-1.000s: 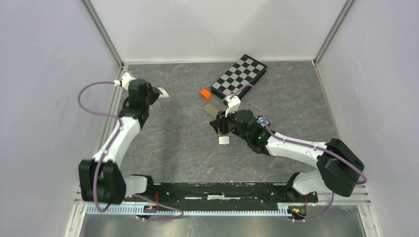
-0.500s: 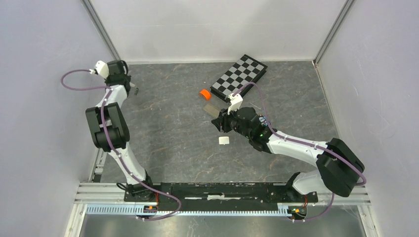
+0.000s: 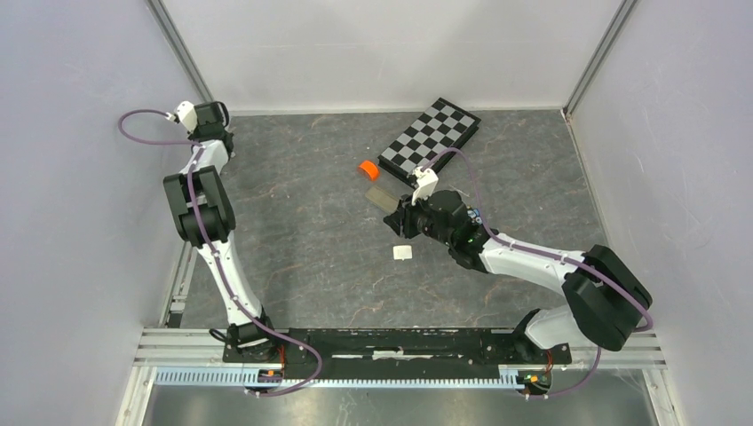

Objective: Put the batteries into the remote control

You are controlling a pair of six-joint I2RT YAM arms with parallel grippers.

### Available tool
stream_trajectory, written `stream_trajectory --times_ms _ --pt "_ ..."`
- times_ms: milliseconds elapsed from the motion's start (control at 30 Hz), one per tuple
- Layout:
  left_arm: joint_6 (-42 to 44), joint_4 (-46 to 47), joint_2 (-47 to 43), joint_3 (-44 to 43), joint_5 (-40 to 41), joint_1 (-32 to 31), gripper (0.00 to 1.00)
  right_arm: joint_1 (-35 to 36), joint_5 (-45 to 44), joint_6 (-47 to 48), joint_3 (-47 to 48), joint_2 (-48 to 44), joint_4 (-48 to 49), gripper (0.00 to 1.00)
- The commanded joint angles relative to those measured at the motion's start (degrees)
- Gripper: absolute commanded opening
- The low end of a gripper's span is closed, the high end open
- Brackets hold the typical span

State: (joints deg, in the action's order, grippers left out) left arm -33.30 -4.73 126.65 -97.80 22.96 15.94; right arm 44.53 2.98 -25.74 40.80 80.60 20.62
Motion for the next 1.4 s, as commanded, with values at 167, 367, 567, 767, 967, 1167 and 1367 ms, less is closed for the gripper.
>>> stream_trajectory --times_ms 167,367,567,767,967,1167,1367 --pt "-1.9 -6.9 2.1 -1.3 -1.7 2.5 0.02 -0.3 1.0 -0.6 -1.4 -2.7 2.8 0.3" --pt "-2.9 -5.8 -2.0 2.1 -2.7 2.3 0.02 -0.5 2.0 -1.0 -1.4 -2.6 2.8 0.29" --pt "-2.7 -5.7 -6.5 4.9 -2.1 1.9 0.02 -1.0 2.1 -0.9 -1.1 -2.8 1.4 0.33" --pt "-2.8 -5.7 -13.6 9.6 -5.6 -0.3 0.02 -1.1 0.6 -1.2 -0.2 -2.8 -0.9 0.38" --pt "-10.3 -3.2 -22.1 21.0 -14.9 -6.8 0.02 -1.2 0.3 -3.2 0.3 -1.9 -1.9 0.39" --pt "-17.7 4.5 -29.9 36.8 -20.3 -12.5 0.02 -1.2 0.7 -3.8 0.4 -2.2 -3.3 0.39" --pt "-20.2 7.1 -41.0 49.8 -24.7 -18.3 0.02 -1.3 0.0 -3.5 -0.6 -3.6 -3.9 0.39"
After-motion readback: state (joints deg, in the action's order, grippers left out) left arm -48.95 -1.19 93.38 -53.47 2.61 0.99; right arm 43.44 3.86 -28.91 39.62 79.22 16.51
